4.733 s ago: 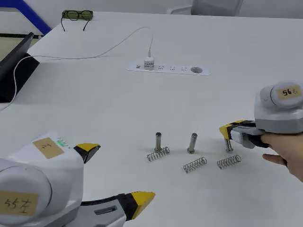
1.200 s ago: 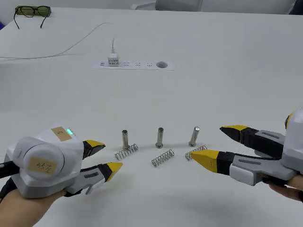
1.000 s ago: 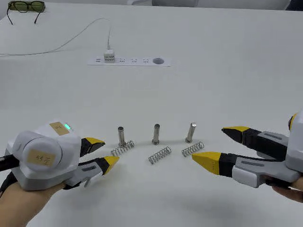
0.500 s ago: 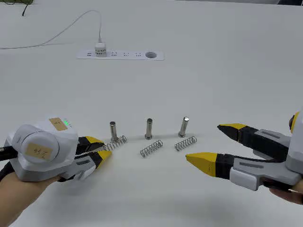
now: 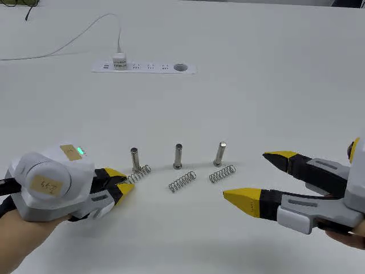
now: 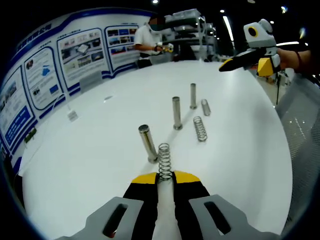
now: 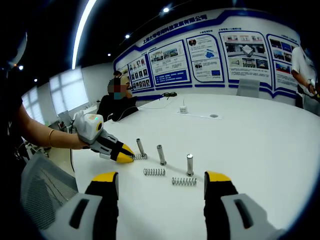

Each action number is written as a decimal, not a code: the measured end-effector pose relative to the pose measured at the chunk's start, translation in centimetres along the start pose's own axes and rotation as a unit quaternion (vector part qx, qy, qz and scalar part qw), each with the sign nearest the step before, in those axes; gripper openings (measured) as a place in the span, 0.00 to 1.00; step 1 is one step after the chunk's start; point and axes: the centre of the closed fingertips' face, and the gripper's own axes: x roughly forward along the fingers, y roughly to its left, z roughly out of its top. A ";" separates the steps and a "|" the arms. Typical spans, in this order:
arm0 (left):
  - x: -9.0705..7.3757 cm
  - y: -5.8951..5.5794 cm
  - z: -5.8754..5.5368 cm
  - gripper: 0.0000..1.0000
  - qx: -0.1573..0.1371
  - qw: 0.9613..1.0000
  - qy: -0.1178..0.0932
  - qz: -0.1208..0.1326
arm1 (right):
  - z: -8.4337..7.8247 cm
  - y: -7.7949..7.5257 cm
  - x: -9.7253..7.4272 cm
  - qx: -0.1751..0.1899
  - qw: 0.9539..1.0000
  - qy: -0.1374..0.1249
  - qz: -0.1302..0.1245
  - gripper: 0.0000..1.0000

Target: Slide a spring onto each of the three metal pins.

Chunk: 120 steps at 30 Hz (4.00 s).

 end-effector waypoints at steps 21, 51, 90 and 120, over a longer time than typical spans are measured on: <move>-3.6 -0.8 3.2 0.09 -0.028 0.998 -0.061 0.012 | 1.5 1.3 0.7 0.018 1.000 -0.014 0.016 0.68; -8.2 -4.5 11.2 0.09 -0.145 0.955 -0.248 -0.067 | 6.5 6.7 3.3 0.106 0.980 -0.068 0.152 0.47; -9.1 -6.7 13.1 0.10 -0.135 0.939 -0.292 -0.119 | 8.0 9.3 3.3 0.215 0.945 -0.090 0.229 0.13; -7.7 -5.1 8.4 0.41 -0.111 0.979 -0.169 -0.024 | 9.0 7.1 5.4 0.111 0.977 -0.097 0.153 0.12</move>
